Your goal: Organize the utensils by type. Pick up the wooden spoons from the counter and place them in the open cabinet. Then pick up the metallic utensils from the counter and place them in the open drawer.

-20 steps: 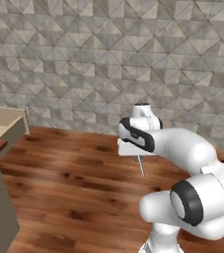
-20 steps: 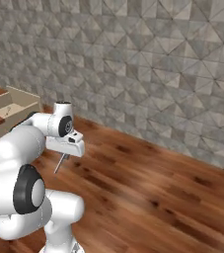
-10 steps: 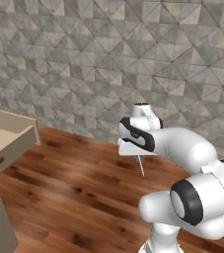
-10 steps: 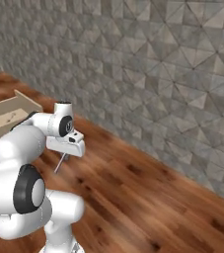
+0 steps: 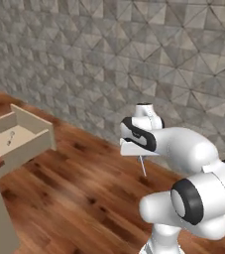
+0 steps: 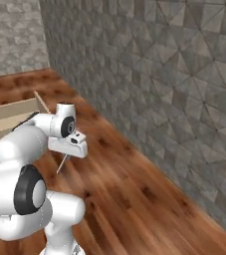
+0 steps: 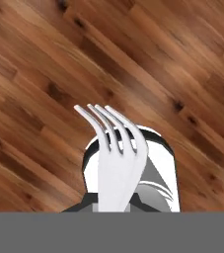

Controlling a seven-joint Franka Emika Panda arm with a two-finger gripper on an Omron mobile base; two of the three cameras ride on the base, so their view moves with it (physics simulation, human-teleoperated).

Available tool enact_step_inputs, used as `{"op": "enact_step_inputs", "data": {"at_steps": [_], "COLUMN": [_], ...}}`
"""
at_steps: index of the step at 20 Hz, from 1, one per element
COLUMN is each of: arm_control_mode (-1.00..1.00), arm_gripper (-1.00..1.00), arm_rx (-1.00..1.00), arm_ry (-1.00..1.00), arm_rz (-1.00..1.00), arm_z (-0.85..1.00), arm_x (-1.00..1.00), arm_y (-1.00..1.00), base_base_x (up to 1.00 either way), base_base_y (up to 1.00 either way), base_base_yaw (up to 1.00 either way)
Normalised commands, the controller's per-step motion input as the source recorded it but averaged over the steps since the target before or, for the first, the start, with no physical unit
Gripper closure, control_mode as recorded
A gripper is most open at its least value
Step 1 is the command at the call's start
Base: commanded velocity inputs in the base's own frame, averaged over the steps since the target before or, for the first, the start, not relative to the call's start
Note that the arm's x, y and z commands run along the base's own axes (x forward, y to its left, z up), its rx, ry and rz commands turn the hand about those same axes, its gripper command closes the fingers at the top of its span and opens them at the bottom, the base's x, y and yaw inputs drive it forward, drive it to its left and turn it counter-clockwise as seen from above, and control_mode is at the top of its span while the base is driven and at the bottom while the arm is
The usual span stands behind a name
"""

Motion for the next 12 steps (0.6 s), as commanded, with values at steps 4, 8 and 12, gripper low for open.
{"op": "enact_step_inputs", "data": {"at_steps": [4, 8, 12], "arm_control_mode": [1.0, 1.0, 1.0], "arm_gripper": [1.0, 1.0, 1.0], "arm_rx": [0.0, 0.0, 0.0], "arm_ry": [0.0, 0.0, 0.0], "arm_rz": [0.0, 0.0, 0.0], "arm_z": [0.0, 0.0, 0.0], "arm_x": [0.0, 0.0, 0.0], "arm_y": [0.0, 0.0, 0.0], "base_base_x": [0.7, 0.72, 0.9], "base_base_y": [-0.37, -0.34, -0.31], "base_base_yaw": [0.52, 0.51, 0.29]}}
